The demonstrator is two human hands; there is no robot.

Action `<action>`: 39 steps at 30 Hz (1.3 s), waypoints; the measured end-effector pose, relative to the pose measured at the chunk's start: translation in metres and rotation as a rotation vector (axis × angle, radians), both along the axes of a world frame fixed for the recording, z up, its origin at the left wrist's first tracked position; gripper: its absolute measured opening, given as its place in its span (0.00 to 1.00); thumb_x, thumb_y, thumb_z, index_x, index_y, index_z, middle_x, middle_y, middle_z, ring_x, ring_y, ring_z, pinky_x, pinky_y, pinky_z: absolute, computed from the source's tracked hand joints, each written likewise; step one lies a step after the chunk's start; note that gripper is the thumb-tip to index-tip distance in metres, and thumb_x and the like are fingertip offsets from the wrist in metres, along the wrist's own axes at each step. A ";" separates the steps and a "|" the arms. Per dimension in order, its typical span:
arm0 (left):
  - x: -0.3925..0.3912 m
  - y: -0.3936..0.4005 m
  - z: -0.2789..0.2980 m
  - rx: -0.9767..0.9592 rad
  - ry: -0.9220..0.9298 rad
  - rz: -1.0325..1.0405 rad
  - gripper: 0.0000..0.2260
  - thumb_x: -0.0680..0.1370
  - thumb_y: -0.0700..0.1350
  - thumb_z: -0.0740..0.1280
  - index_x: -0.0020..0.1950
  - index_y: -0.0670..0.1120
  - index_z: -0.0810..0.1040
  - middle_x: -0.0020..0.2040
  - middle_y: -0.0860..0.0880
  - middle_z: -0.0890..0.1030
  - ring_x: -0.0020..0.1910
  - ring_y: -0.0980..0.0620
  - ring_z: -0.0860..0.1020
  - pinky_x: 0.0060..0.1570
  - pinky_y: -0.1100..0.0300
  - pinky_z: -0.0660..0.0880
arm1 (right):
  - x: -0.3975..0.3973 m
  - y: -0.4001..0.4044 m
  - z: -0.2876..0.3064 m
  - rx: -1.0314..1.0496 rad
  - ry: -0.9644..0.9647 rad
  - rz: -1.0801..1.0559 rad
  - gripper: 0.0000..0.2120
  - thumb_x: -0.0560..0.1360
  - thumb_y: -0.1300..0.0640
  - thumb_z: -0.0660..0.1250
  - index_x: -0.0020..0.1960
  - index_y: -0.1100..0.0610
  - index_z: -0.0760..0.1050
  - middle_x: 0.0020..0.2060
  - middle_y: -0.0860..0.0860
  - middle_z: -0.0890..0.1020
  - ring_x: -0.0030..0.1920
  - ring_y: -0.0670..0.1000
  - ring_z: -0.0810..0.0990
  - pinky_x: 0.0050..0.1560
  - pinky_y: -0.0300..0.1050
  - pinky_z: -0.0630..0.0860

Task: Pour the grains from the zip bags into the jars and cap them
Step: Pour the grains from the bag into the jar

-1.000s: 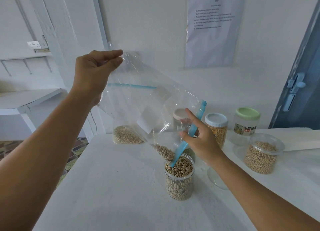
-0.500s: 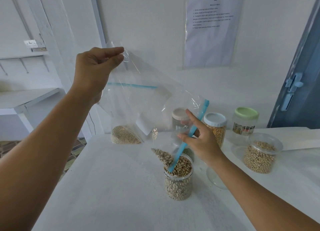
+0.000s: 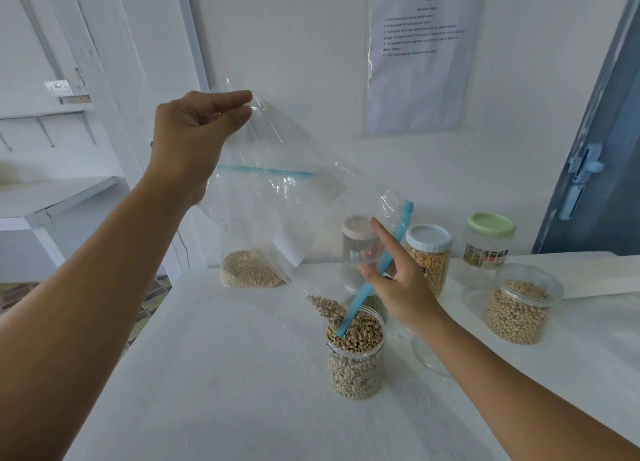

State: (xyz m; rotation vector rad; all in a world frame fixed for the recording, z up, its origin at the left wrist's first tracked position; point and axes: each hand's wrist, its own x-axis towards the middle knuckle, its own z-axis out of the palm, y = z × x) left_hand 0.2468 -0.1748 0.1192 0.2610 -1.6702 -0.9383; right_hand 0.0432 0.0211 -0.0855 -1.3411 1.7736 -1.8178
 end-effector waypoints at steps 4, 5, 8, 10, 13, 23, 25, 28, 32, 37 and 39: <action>-0.001 0.000 0.001 0.014 0.013 -0.014 0.11 0.76 0.38 0.77 0.58 0.45 0.86 0.52 0.52 0.88 0.58 0.55 0.84 0.61 0.65 0.76 | 0.001 0.001 0.002 -0.013 -0.066 0.070 0.40 0.75 0.59 0.77 0.74 0.29 0.61 0.57 0.52 0.76 0.56 0.47 0.84 0.55 0.42 0.82; -0.001 0.001 0.001 0.013 0.010 -0.013 0.11 0.76 0.38 0.77 0.58 0.45 0.86 0.52 0.52 0.88 0.58 0.55 0.84 0.61 0.65 0.76 | 0.002 0.001 0.003 -0.012 -0.053 0.079 0.43 0.74 0.60 0.78 0.73 0.28 0.60 0.56 0.53 0.76 0.54 0.46 0.85 0.54 0.42 0.83; 0.000 0.000 0.000 0.005 -0.001 -0.007 0.11 0.76 0.39 0.77 0.58 0.47 0.86 0.51 0.53 0.88 0.58 0.54 0.84 0.61 0.64 0.76 | 0.003 -0.002 0.001 0.000 0.003 0.052 0.45 0.74 0.66 0.77 0.76 0.31 0.59 0.55 0.53 0.75 0.49 0.44 0.85 0.51 0.39 0.82; 0.001 -0.001 0.001 0.000 0.000 -0.009 0.10 0.77 0.39 0.77 0.57 0.47 0.86 0.52 0.53 0.88 0.59 0.53 0.84 0.63 0.63 0.76 | 0.002 -0.003 0.001 0.008 0.006 0.044 0.44 0.76 0.66 0.75 0.79 0.35 0.58 0.55 0.52 0.76 0.50 0.45 0.84 0.51 0.39 0.82; 0.003 -0.001 0.003 0.001 0.015 -0.020 0.10 0.76 0.39 0.77 0.55 0.49 0.87 0.52 0.53 0.88 0.59 0.52 0.84 0.64 0.62 0.76 | 0.000 -0.004 0.001 -0.001 0.002 0.036 0.41 0.80 0.64 0.71 0.81 0.35 0.57 0.58 0.44 0.77 0.52 0.47 0.82 0.54 0.43 0.82; 0.005 0.000 0.002 -0.006 0.001 0.008 0.09 0.77 0.40 0.77 0.56 0.50 0.87 0.52 0.54 0.88 0.59 0.53 0.84 0.63 0.62 0.76 | 0.003 -0.003 -0.004 0.006 -0.024 0.063 0.41 0.80 0.63 0.71 0.78 0.30 0.58 0.56 0.53 0.79 0.50 0.52 0.82 0.54 0.43 0.82; 0.005 -0.001 0.000 -0.001 -0.001 0.006 0.09 0.77 0.39 0.76 0.56 0.50 0.87 0.52 0.53 0.88 0.59 0.53 0.84 0.63 0.62 0.77 | 0.002 -0.002 -0.006 0.008 -0.037 0.071 0.42 0.78 0.62 0.73 0.78 0.29 0.58 0.56 0.54 0.78 0.51 0.53 0.82 0.55 0.45 0.83; 0.003 0.000 -0.006 0.016 0.003 -0.008 0.09 0.77 0.38 0.76 0.55 0.49 0.87 0.52 0.53 0.88 0.59 0.53 0.84 0.64 0.61 0.76 | 0.003 0.000 -0.010 0.029 -0.007 0.084 0.49 0.72 0.59 0.80 0.80 0.32 0.55 0.53 0.54 0.77 0.51 0.50 0.84 0.54 0.43 0.83; 0.004 -0.003 -0.015 0.037 -0.013 0.004 0.09 0.76 0.39 0.77 0.54 0.50 0.88 0.53 0.51 0.88 0.58 0.52 0.84 0.65 0.61 0.77 | 0.004 -0.001 -0.014 0.034 0.024 0.057 0.48 0.75 0.65 0.76 0.82 0.38 0.55 0.54 0.49 0.75 0.44 0.42 0.82 0.50 0.40 0.82; 0.012 -0.008 -0.023 0.056 -0.081 0.054 0.10 0.77 0.41 0.77 0.56 0.51 0.87 0.52 0.46 0.87 0.53 0.55 0.84 0.61 0.65 0.76 | 0.004 0.000 -0.016 0.039 0.078 0.052 0.44 0.78 0.66 0.72 0.81 0.33 0.56 0.52 0.58 0.77 0.39 0.43 0.78 0.48 0.41 0.82; 0.015 -0.010 -0.028 0.052 -0.121 0.069 0.10 0.77 0.42 0.77 0.57 0.53 0.87 0.50 0.50 0.87 0.50 0.59 0.82 0.58 0.67 0.75 | 0.004 0.000 -0.015 0.049 0.106 0.041 0.43 0.79 0.65 0.72 0.81 0.33 0.56 0.49 0.58 0.76 0.36 0.42 0.77 0.46 0.39 0.81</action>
